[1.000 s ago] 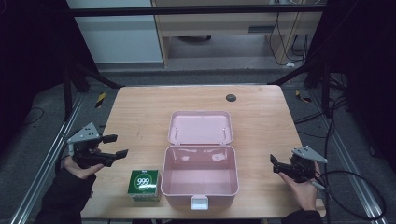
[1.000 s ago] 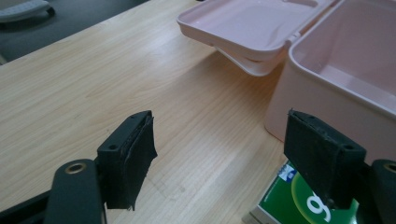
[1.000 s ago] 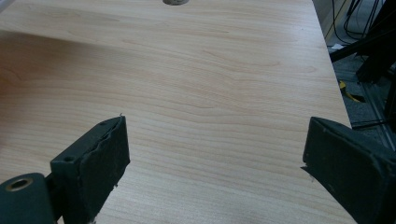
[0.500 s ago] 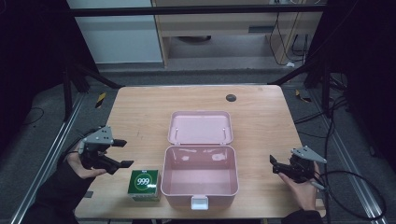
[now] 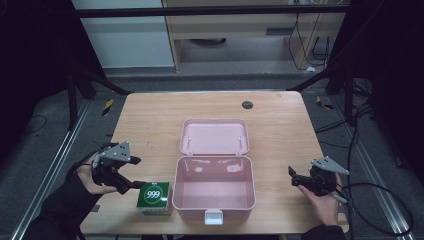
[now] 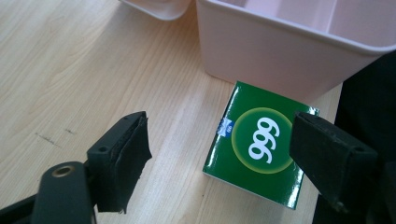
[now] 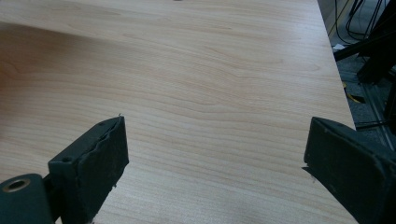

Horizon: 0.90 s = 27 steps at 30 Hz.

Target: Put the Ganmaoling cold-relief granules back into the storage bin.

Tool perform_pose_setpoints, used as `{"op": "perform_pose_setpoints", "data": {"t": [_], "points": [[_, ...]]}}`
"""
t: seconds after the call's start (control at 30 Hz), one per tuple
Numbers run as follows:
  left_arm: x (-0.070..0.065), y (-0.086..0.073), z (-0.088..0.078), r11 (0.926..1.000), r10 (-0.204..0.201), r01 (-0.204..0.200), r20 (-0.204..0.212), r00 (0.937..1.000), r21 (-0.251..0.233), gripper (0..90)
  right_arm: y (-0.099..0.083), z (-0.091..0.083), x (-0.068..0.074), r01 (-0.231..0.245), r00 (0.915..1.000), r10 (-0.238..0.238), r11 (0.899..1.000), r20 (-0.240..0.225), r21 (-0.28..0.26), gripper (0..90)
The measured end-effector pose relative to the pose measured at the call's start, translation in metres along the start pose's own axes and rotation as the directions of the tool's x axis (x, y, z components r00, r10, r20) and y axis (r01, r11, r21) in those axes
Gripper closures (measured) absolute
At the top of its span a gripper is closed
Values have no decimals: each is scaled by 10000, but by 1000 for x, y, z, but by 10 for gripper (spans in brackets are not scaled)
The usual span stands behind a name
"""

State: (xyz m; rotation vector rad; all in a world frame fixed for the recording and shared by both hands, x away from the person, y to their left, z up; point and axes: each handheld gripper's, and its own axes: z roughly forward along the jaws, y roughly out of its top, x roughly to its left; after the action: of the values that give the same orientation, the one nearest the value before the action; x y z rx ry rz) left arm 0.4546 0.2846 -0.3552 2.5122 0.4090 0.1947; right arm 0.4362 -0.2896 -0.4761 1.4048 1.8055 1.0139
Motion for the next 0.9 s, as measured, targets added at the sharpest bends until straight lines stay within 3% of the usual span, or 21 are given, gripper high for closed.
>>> {"op": "perform_pose_setpoints", "data": {"t": [0.3, 0.9], "points": [[-6, 3, 12, 9967, 390, -409, 282, 9988, 703, 165, -1, 1, 0, 27, 10000, -27, 10000, -22, 51, 61], [-15, 2, 36, 9878, 807, -891, 695, 9943, 1278, 130, -1, 3, 1, 198, 9998, -198, 9996, 11, 197, 52]]}}
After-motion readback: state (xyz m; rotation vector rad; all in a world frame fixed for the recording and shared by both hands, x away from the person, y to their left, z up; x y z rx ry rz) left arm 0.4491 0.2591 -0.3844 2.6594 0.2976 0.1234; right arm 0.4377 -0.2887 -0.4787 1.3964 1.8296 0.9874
